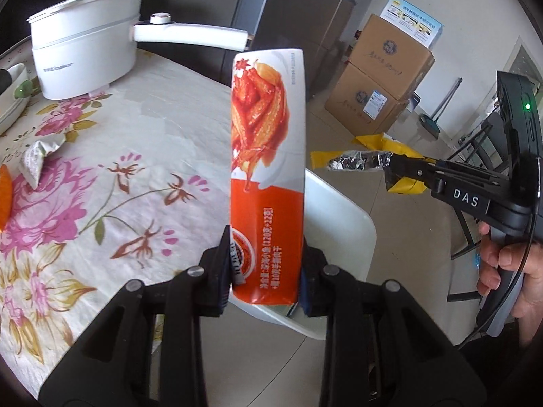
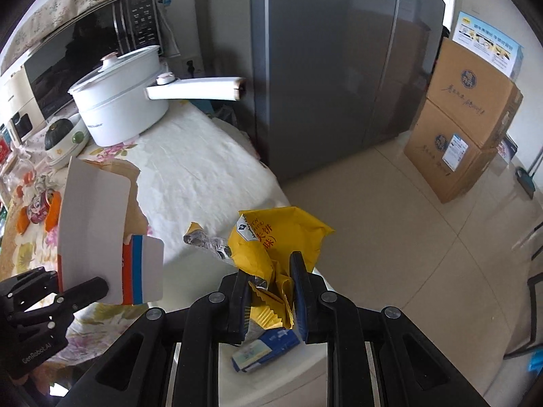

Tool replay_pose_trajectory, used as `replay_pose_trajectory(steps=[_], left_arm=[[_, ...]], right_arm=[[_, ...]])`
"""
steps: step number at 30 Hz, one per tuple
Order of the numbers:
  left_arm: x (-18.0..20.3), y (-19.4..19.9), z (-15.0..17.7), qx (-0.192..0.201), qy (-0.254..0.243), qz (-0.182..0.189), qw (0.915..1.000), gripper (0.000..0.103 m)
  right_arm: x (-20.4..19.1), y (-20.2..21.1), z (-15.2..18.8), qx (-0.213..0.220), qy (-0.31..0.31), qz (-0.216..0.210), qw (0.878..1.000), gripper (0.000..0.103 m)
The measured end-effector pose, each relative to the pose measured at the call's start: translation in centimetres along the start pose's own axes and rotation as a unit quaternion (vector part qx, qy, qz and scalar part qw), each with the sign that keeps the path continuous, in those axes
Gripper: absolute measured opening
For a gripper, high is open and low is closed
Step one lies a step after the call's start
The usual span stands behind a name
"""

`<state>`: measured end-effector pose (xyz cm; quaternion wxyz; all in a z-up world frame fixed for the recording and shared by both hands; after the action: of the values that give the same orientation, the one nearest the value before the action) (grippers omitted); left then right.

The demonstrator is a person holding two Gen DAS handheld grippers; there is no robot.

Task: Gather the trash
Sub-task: 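Carry both items over the white bin and open the left gripper to drop the box, then open the right gripper to drop the yellow bag into the white bin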

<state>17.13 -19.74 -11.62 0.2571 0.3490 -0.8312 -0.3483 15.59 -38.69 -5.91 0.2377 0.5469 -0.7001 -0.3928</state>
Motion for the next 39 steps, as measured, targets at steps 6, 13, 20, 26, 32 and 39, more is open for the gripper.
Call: replay_pose_trajectory(steps=[6,13,20,26,32,39], left_arm=[[2.7,-2.3,0.5,-0.017,-0.025,0.003,0.9995,0.033],[3.0,-3.2,0.9,-0.032,-0.051,-0.052,0.9969,0.058],[1.7,-2.2,0.8,-0.026,-0.048,-0.076,0.9956,0.068],[0.8,-1.7,0.7,-0.024,-0.035,-0.083,0.9957,0.072],[-0.2,-1.3,0.8,-0.028,-0.02,-0.094,0.995,0.078],[-0.7,-0.9,0.9,-0.027,-0.014,-0.098,0.9948,0.08]], right_arm=[[3.3,0.1,0.8,-0.012,-0.012,0.015,1.0,0.022],[4.3,-0.2,1.4,-0.029,-0.014,0.021,0.999,0.022],[4.3,-0.2,1.5,-0.032,-0.011,0.019,0.999,0.022],[3.5,-0.5,1.7,-0.036,-0.006,0.016,0.999,0.023],[3.9,-0.6,1.4,-0.042,-0.037,-0.005,0.998,0.067],[3.2,-0.6,1.5,-0.044,-0.031,-0.004,0.999,0.067]])
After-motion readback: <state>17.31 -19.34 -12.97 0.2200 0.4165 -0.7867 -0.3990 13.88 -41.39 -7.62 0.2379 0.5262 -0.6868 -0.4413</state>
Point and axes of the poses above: each gripper's, at about its wrist camera, not at the fingertips, and y roughly against the way its jaws point, x to its right, z to its underside, the point moved 2 cm from there along -y, roughly the way its jaws point, and after that the axes turned 10 degrees about -y, right-handed, at the moved point
